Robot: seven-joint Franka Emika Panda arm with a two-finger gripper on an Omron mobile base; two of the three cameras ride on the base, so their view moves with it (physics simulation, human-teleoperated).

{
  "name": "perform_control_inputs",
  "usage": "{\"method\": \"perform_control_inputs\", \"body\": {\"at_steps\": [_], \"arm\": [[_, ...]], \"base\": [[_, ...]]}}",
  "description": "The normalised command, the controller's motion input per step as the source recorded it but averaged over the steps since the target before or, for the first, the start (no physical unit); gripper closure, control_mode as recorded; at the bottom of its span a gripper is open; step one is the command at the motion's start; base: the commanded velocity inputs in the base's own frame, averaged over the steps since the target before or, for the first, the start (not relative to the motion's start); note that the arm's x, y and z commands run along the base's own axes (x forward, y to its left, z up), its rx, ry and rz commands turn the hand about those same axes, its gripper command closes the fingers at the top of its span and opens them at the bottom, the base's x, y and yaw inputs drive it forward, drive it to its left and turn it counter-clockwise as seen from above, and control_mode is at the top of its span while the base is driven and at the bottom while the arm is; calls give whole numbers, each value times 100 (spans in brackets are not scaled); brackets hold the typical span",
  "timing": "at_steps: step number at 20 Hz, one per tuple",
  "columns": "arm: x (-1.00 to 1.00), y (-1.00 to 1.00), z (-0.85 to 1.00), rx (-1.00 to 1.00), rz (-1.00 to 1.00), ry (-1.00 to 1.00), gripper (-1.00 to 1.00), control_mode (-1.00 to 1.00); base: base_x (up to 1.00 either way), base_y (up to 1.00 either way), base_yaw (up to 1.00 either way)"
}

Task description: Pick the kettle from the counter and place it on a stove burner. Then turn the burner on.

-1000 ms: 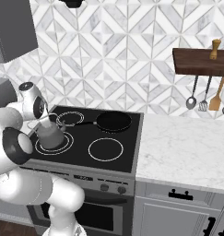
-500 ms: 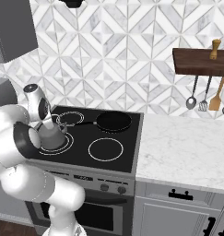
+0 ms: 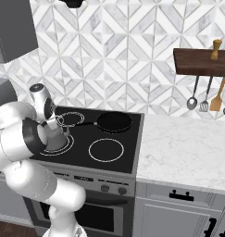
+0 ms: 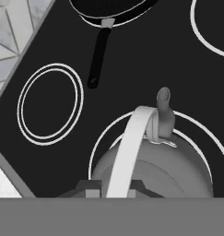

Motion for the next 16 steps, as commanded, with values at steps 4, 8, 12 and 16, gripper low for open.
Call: {"method": "perform_control_inputs", "body": {"at_steps": [4,8,12,16], "arm": [[0,0,0,0,0,0,-100,-100],[0,0,0,0,0,0,-100,-100],[-3,0,28,2,0,-1,-100,-100],[-17,0,68,4,-3,-8,-100,-100]], "base": [[0,0,0],[0,0,0],[0,0,0],[0,0,0]]}}
